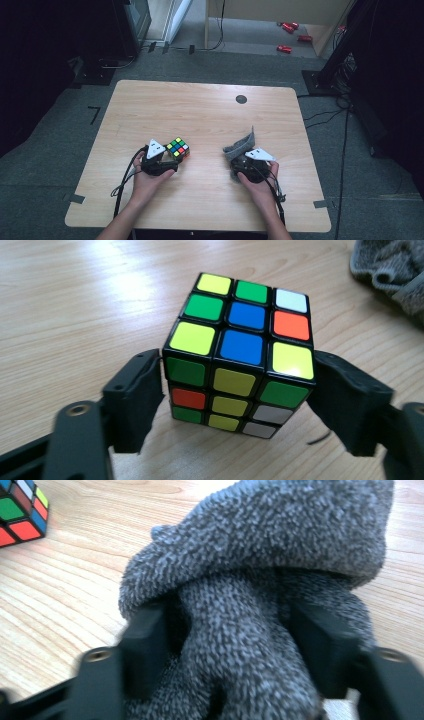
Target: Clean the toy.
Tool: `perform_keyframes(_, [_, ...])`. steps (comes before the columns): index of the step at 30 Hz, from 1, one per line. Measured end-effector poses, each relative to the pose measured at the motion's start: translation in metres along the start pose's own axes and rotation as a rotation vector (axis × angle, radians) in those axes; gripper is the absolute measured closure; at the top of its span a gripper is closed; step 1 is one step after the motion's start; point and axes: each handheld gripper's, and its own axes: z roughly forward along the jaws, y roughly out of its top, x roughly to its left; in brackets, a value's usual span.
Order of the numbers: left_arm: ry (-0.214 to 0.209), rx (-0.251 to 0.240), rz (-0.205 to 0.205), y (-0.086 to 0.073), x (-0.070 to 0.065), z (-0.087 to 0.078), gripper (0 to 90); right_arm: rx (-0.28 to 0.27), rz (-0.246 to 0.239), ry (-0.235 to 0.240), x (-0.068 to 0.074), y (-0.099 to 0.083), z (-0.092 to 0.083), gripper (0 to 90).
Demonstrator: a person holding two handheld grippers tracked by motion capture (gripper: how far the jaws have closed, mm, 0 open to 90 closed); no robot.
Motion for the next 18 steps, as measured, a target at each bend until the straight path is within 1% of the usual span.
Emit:
perform_keyframes(2, [-0.003, -0.01, -0.013, 0.0, 0.001, -0.002, 15.3, 0.013, -0.002, 0.002, 0.002, 0.002, 0.0, 13.4])
perform_keyframes(4, [-0.002, -0.019, -0.021, 0.0, 0.002, -0.005, 10.8, 0.022, 0.007, -0.004, 0.004, 0.005, -0.003, 8.4])
perform_keyframes(5, [0.005, -0.02, -0.021, 0.0, 0.002, -0.006, 7.0, 0.022, 0.006, -0.015, 0.006, 0.007, -0.006, 2.5])
perform_keyframes(6, [0.002, -0.025, -0.023, 0.001, 0.002, -0.008, 5.6, 0.019, 0.007, -0.009, 0.006, 0.009, -0.007, 0.0])
perform_keyframes(7, [-0.009, -0.032, -0.024, 0.001, 0.002, -0.01, 3.0, 0.01, 0.01, 0.004, 0.006, 0.011, -0.01, 0.0])
perform_keyframes(8, [-0.015, -0.042, -0.035, 0.001, 0.003, -0.012, 0.6, 0.0, 0.013, 0.012, 0.006, 0.012, -0.013, 0.0])
perform_keyframes(9, [-0.017, -0.053, -0.053, 0.002, 0.003, -0.015, 0.5, -0.003, 0.018, 0.012, 0.006, 0.015, -0.016, 0.0])
perform_keyframes(11, [-0.026, -0.07, -0.077, 0.003, 0.006, -0.022, 0.0, -0.017, 0.027, 0.016, 0.006, 0.018, -0.021, 0.0])
perform_keyframes(12, [-0.029, -0.078, -0.081, 0.004, 0.007, -0.025, 0.0, -0.033, 0.034, 0.023, 0.005, 0.02, -0.024, 0.0])
perform_keyframes(14, [-0.038, -0.099, -0.095, 0.005, 0.01, -0.033, 0.0, -0.043, 0.047, 0.034, 0.004, 0.023, -0.028, 0.0])
perform_keyframes(16, [-0.033, -0.102, -0.096, 0.006, 0.013, -0.039, 0.0, -0.037, 0.023, 0.025, 0.0, 0.027, -0.034, 0.0])
perform_keyframes(18, [-0.034, -0.103, -0.103, 0.006, 0.017, -0.045, 0.0, -0.037, 0.016, 0.024, -0.003, 0.031, -0.043, 0.0])
